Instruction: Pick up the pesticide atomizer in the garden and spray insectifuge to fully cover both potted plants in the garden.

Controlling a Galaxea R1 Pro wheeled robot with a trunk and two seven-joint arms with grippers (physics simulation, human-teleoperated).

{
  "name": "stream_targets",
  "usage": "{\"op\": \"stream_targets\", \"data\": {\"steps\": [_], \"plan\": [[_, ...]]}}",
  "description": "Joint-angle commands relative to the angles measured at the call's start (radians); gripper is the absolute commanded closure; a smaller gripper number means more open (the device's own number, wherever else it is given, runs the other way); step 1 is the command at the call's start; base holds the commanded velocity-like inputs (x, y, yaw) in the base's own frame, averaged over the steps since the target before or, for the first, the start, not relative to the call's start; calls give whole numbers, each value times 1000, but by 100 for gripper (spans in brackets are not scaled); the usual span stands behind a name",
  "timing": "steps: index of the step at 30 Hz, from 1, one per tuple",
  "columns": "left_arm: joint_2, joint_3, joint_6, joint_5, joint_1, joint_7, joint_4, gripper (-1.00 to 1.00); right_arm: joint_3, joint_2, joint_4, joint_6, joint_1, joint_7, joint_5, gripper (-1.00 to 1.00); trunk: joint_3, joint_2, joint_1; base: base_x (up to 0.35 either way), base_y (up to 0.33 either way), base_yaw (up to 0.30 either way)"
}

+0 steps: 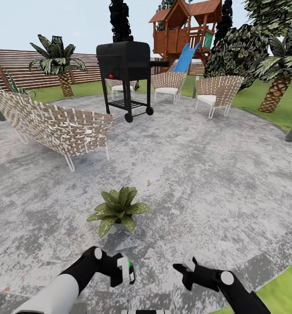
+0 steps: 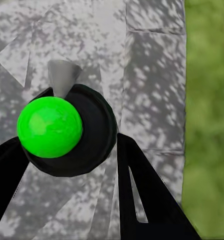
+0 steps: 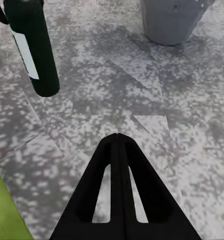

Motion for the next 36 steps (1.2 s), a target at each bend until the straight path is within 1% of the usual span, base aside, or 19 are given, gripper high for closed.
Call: {"op": "stream_targets", "data": {"steps": [1, 2, 4, 6, 7, 9, 13, 18, 22, 24, 27, 29, 31, 36], "plan": [[-4, -20, -10, -10, 0, 0, -4, 100, 2, 11, -5, -6, 0, 3, 11, 100, -1, 0, 0, 0, 0, 0], [-10, -32, -9, -10, 0, 0, -5, 100, 2, 22, -7, -6, 0, 5, 20, 100, -1, 0, 0, 0, 0, 0], [-16, -40, -9, -10, -1, -1, -7, 100, 2, 47, -8, -6, 0, 11, 57, 100, -1, 0, 0, 0, 0, 0], [-20, -44, -9, -11, -2, -1, -7, 100, 2, 78, -10, -6, 0, 26, 115, 100, -1, 0, 0, 0, 0, 0], [-20, -45, -9, -11, -2, 0, -8, 100, 2, 91, -10, -6, 0, 29, 133, 100, -1, 0, 0, 0, 0, 0], [-20, -45, -9, -11, -2, 0, -8, 100, 2, 104, -14, -6, 0, 31, 146, 100, -1, 0, 0, 0, 0, 0], [-19, -47, -8, -12, -2, -1, -8, 100, 2, 128, -24, -5, 0, 33, 152, 100, -1, 0, 0, 0, 0, 0], [-19, -51, -10, -13, -2, -1, -8, 100, 2, 135, -27, -6, 0, 33, 152, 100, -1, 0, 0, 0, 0, 0], [-19, -97, -10, -13, -2, 0, -6, 100, 2, 147, -30, -6, 0, 33, 153, 100, -1, 0, 0, 0, 0, 0], [-19, -105, -9, -13, -2, 0, -6, 100, 2, 149, -32, -6, 0, 33, 153, 100, -1, 0, 0, 0, 0, 0], [-19, -107, -9, -12, -2, 0, -5, 100, 2, 152, -32, -6, 0, 33, 152, 100, -1, 0, 0, 0, 0, 0], [-19, -107, -9, -12, -2, 1, -6, 100, 2, 164, -32, -6, 0, 33, 153, 100, -1, 0, 0, 0, 0, 0], [-19, -106, -10, -11, -2, 1, -7, 100, 2, 168, -32, -6, 0, 33, 153, 100, -1, 0, 0, 0, 0, 0], [-21, -105, -11, -9, -2, 2, -8, 100, 2, 169, -32, -6, 0, 33, 153, 100, -1, 0, 0, 0, 0, 0]]}}
